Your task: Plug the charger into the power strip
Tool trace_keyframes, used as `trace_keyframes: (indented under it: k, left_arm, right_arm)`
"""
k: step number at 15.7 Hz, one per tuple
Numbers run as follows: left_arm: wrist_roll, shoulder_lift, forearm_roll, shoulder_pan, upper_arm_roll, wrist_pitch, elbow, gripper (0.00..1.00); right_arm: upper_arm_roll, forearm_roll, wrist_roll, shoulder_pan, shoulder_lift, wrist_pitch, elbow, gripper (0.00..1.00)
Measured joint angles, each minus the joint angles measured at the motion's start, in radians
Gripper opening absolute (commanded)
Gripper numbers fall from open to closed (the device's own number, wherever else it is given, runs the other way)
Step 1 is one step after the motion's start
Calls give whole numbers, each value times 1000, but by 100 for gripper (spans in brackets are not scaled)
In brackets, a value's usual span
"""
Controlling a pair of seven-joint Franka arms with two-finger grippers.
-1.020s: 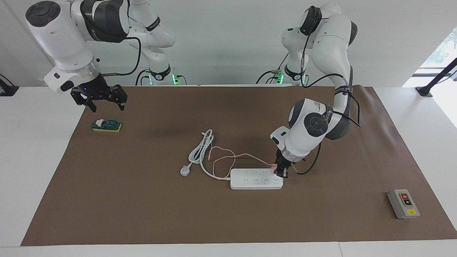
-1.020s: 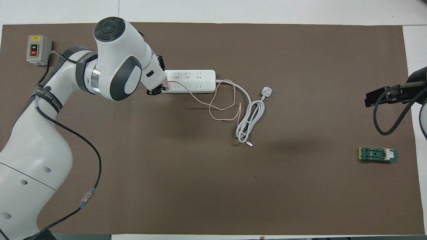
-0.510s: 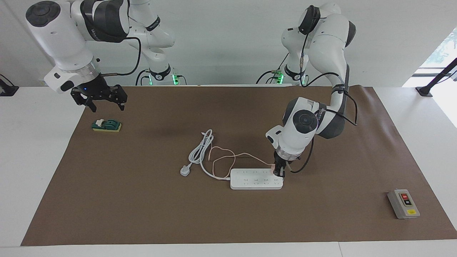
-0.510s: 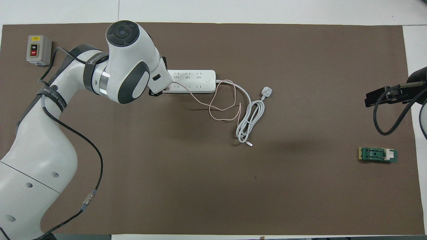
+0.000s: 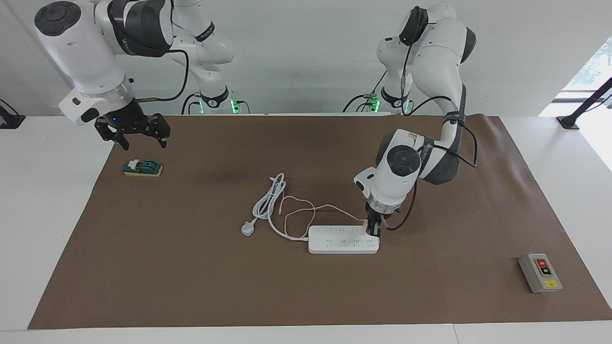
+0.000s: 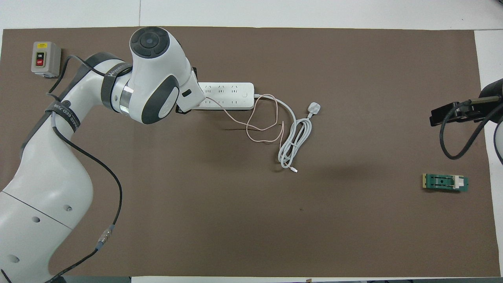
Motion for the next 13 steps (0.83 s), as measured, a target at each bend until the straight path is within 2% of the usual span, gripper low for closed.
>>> trace_keyframes:
  k: [6, 13]
  left_arm:
    - [55, -8, 9, 1, 0, 18, -16, 0]
    - [31, -10, 8, 2, 0, 21, -18, 0]
  right_arm:
    - [0, 0, 0, 0, 0, 0, 0, 100]
    - [0, 0, 0, 0, 0, 0, 0, 100]
